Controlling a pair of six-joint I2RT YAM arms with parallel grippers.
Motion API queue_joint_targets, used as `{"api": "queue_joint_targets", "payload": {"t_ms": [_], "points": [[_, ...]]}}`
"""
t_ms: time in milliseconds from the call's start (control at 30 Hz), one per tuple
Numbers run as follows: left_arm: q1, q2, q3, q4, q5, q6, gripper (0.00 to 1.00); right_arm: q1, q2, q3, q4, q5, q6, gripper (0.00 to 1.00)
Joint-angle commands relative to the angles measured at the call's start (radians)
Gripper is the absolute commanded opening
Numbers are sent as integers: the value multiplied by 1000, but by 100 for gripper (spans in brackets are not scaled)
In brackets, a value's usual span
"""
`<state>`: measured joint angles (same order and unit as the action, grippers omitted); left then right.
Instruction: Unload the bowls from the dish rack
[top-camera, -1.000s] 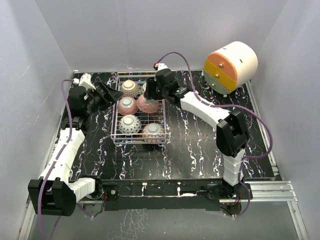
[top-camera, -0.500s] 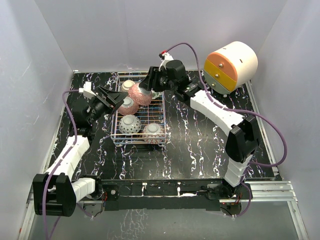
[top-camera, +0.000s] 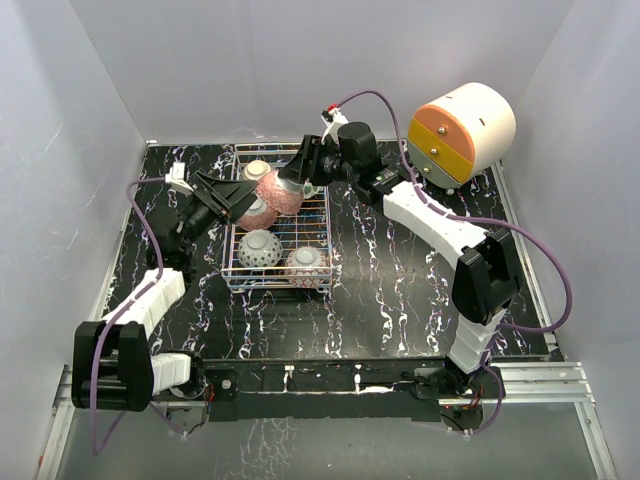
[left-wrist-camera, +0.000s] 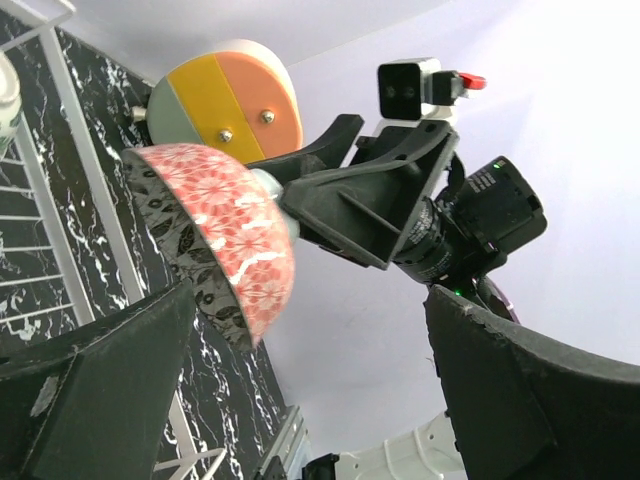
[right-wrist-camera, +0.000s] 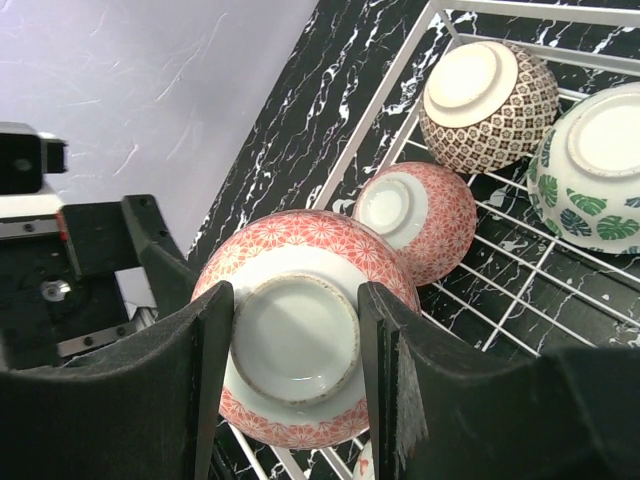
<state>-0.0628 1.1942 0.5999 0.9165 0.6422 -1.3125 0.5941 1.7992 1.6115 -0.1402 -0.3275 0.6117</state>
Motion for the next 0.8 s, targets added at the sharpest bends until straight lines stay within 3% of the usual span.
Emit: {"api": "queue_joint_targets", "payload": {"t_ms": [0, 400, 633, 767], "points": [[1, 33, -43, 146, 26, -55, 97, -4, -66, -5, 143, -55, 36, 34], [-11, 97, -21, 243, 54, -116, 96, -5, -60, 4, 147, -92, 24, 34], [-35, 145, -20, 365, 56, -177, 79, -4, -60, 1, 154, -100, 28, 34], [-44, 162, -18, 401, 51, -200, 64, -4, -60, -12, 160, -104, 27, 34]]}}
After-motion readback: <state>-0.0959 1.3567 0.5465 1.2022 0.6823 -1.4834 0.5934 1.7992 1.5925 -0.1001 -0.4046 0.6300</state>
